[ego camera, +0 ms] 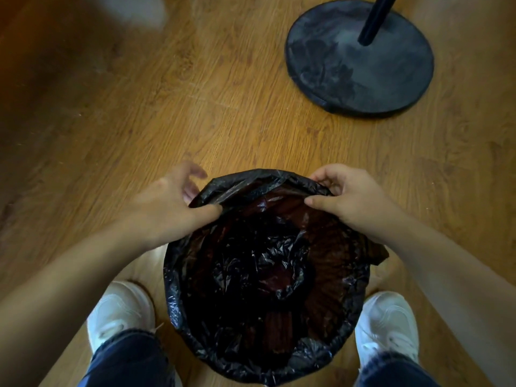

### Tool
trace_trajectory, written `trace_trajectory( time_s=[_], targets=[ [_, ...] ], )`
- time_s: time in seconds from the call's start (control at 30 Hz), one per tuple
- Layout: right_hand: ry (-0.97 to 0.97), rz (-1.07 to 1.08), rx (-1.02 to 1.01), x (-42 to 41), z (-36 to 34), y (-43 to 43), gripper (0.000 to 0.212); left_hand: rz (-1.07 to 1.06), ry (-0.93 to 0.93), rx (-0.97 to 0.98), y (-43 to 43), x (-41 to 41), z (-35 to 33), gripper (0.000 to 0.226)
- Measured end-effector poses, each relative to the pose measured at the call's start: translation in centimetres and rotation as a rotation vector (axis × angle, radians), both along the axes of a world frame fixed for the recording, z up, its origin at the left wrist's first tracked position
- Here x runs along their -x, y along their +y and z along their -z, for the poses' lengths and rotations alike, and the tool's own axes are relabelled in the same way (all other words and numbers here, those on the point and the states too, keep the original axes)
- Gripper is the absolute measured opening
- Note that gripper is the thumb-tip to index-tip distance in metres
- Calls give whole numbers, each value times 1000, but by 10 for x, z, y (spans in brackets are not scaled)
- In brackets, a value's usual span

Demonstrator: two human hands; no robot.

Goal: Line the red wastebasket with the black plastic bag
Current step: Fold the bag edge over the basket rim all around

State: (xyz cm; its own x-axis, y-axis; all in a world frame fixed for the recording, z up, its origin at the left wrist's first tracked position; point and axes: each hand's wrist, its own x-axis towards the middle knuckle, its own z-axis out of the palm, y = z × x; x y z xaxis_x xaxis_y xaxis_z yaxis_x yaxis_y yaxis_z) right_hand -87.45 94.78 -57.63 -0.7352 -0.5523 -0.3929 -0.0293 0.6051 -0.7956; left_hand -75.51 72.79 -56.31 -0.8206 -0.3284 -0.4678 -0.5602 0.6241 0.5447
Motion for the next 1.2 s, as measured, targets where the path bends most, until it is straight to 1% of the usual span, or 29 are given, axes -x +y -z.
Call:
trace_trajectory(
  time_s=[0.07, 0.1, 0.13, 0.17, 0.23, 0.3, 0.33, 0.4, 0.47, 0.5, 0.6, 0.73, 0.77, 0.83, 0.9, 0.93, 1.07, 1.13, 1.2],
  targets=[
    [-3, -32, -3, -2, -2, -6, 20, 87, 242, 149, 7, 4, -13, 50],
    [-15, -46, 5, -3, -3, -10, 20, 148, 366, 188, 13, 8, -18, 47],
    [-25, -63, 14, -5, -5, -15, 20, 219, 444, 204, 18, 13, -22, 43],
    [-33, -84, 19, -6, -7, -20, 20, 283, 469, 199, 24, 19, -23, 40],
    [-56, -122, 39, -9, -9, -28, 22, 353, 411, 147, 31, 29, -19, 35],
    [-63, -132, 69, -12, -9, -32, 31, 377, 297, 109, 33, 35, -10, 24],
    [-35, -127, 71, -13, -8, -33, 37, 377, 243, 88, 30, 35, -6, 19],
    [131, -134, 35, -16, -8, -30, 44, 350, 183, 29, 23, 30, 1, 8],
    [325, -176, 9, -21, -11, -28, 41, 304, 157, -10, 15, 23, 5, 2],
    [388, -209, 8, -23, -12, -28, 36, 280, 147, -23, 12, 21, 7, 3],
    [447, -312, -16, -31, -11, -30, 27, 226, 152, -33, 13, 16, 12, 14],
    [398, -303, -49, -30, -2, -31, 22, 161, 155, -62, 17, 12, 20, 9],
    [351, -283, -48, -27, 0, -29, 21, 148, 160, -84, 17, 10, 21, 8],
    [198, -222, -27, -23, 3, -25, 23, 128, 177, -100, 18, 7, 24, 8],
    [51, -165, -14, -19, 7, -20, 24, 99, 189, -75, 20, 5, 26, 10],
    [9, -145, -25, -17, 9, -17, 23, 79, 196, -64, 20, 5, 27, 10],
    [-23, -90, -59, -8, 11, -8, 17, 2, 229, -62, 18, 3, 29, 16],
    [-26, -56, -61, -5, 10, -5, 19, -39, 240, -77, 16, 2, 29, 21],
    [-29, -38, -53, -4, 9, -5, 20, -51, 188, -91, 14, 1, 29, 21]
  ],
)
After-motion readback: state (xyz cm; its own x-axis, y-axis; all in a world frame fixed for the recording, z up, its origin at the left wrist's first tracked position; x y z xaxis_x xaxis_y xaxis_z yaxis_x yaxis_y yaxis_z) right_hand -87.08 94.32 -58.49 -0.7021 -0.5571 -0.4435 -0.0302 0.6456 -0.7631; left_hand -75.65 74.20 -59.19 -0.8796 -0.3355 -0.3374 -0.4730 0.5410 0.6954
